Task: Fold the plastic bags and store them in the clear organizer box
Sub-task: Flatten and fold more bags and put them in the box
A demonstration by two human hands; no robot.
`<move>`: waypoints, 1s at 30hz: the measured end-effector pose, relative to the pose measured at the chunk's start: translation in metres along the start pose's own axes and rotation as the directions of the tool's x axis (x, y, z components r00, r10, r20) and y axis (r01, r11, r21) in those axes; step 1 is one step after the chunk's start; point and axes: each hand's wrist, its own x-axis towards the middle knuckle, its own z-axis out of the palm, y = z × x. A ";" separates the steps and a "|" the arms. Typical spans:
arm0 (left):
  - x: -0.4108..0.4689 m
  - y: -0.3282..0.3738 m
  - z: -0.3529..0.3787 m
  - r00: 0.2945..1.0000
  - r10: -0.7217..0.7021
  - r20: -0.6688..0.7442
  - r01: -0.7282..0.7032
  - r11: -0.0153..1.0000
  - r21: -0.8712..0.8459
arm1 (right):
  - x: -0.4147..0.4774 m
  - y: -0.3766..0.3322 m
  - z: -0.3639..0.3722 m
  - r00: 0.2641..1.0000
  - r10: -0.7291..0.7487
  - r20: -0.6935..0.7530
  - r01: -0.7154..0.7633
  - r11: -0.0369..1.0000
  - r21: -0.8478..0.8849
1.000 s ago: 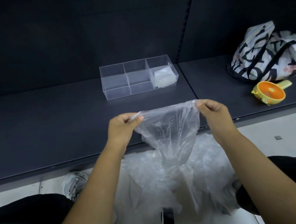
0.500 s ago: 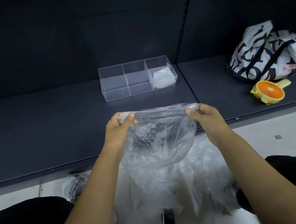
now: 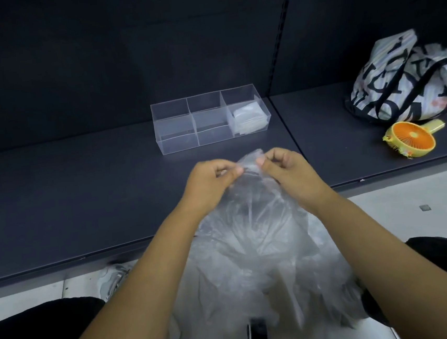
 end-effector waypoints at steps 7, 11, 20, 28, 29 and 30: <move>0.010 -0.048 -0.027 0.899 -0.207 -0.385 0.197 0.978 -0.066 | 0.022 0.029 -0.056 0.976 0.159 -0.151 -0.190 0.957 -0.221; 0.016 -0.075 -0.033 0.824 -0.320 -0.469 0.280 0.948 -0.153 | 0.032 0.042 -0.075 0.970 0.144 -0.194 -0.172 0.976 -0.132; 0.034 -0.123 -0.039 0.755 -0.397 -0.521 0.411 0.907 -0.095 | 0.065 0.087 -0.031 0.961 0.237 0.143 -0.189 0.939 -0.286; 0.044 -0.142 -0.042 0.729 -0.412 -0.546 0.421 0.900 -0.117 | 0.090 0.117 -0.021 0.943 0.321 0.082 -0.256 0.864 -0.434; 0.044 -0.143 -0.041 0.730 -0.417 -0.542 0.418 0.899 -0.129 | 0.092 0.118 -0.020 0.947 0.312 0.072 -0.252 0.864 -0.437; 0.044 -0.145 -0.041 0.728 -0.423 -0.539 0.420 0.897 -0.136 | 0.094 0.118 -0.019 0.952 0.303 0.054 -0.253 0.870 -0.423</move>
